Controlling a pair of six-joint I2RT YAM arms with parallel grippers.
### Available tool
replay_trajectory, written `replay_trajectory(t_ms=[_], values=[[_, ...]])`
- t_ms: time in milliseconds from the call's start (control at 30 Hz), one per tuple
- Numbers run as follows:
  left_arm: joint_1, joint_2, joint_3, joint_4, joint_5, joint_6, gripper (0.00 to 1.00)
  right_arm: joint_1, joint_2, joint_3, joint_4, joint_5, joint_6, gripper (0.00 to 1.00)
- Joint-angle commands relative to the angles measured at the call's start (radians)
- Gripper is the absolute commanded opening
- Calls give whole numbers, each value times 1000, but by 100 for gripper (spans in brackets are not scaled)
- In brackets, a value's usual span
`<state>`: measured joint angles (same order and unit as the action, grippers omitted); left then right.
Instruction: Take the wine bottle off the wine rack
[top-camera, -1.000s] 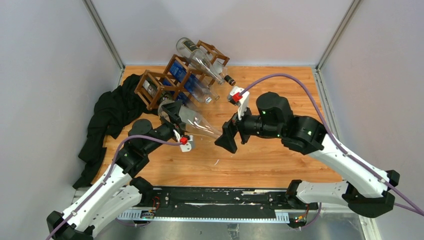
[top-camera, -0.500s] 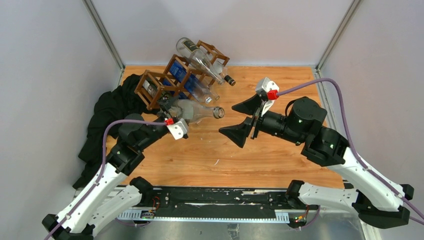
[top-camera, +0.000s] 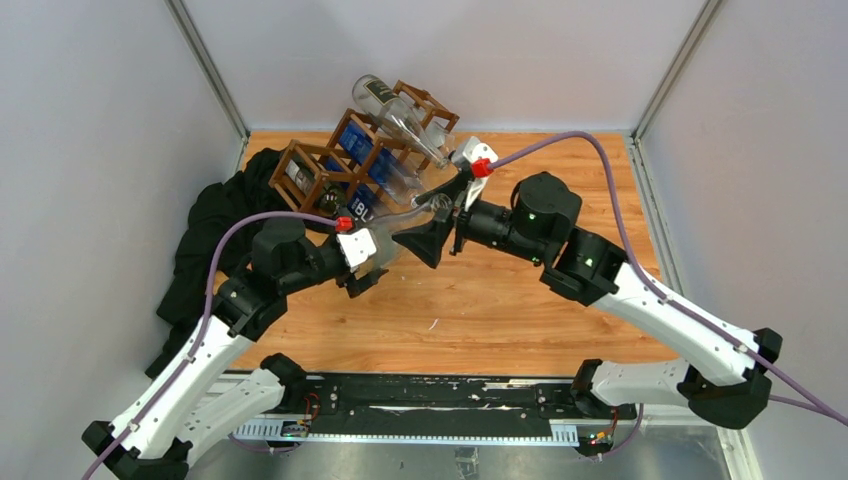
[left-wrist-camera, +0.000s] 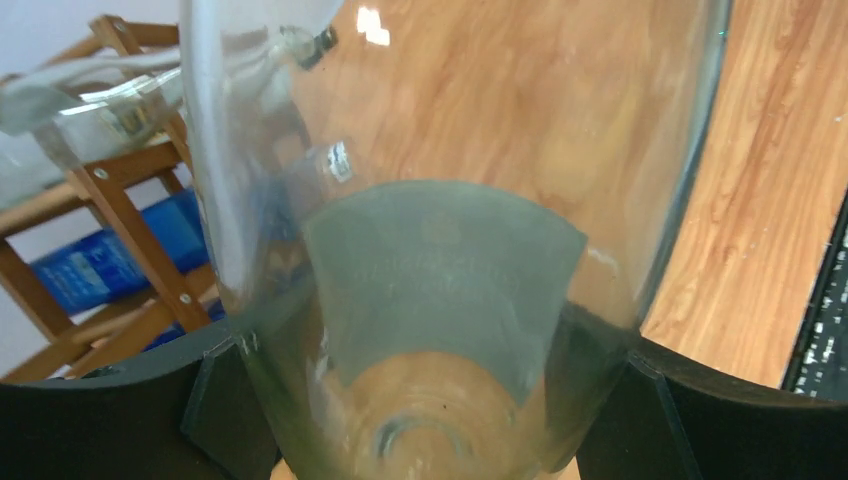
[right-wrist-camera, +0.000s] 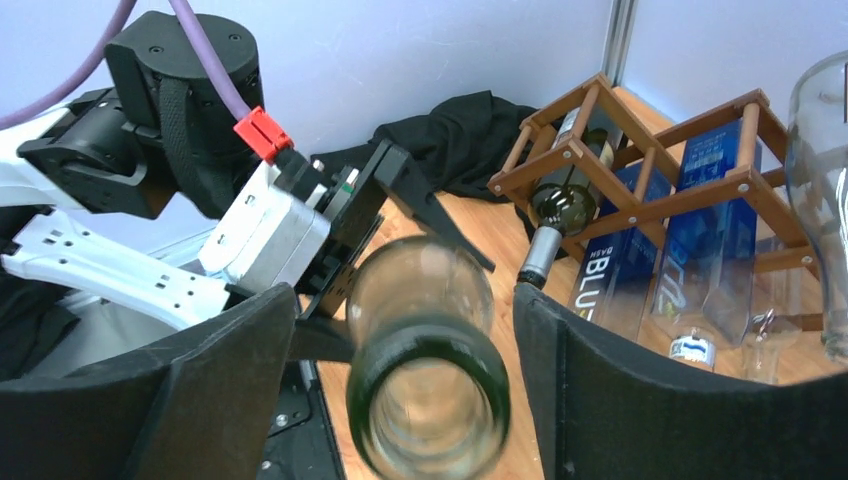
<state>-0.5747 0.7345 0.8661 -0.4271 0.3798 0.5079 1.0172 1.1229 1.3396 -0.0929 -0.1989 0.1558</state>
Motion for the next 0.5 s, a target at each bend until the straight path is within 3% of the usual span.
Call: replay_trajectory(t_ms=[0, 200, 233, 300, 333, 367, 400, 433, 467], values=[[-1, -10, 79, 105, 36, -84, 0, 10, 48, 65, 81, -5, 7, 75], [-1, 3, 93, 108, 21, -123, 0, 10, 76, 51, 84, -9, 42, 24], [-1, 4, 93, 112, 18, -136, 0, 9, 77, 43, 83, -2, 49, 11], [-1, 12, 96, 113, 16, -153, 1, 9, 79, 43, 112, 10, 59, 0], [-1, 16, 102, 109, 13, -165, 24, 9, 82, 48, 108, 15, 62, 0], [-1, 24, 113, 97, 3, -182, 58, 7, 86, 58, 98, 16, 63, 0], [-2, 36, 124, 78, 2, -186, 86, 5, 91, 72, 82, 21, 63, 0], [-1, 52, 151, 46, -5, -190, 98, -2, 100, 90, 42, 24, 65, 0], [-1, 69, 173, 16, -15, -198, 100, -11, 107, 107, 16, 28, 67, 0]])
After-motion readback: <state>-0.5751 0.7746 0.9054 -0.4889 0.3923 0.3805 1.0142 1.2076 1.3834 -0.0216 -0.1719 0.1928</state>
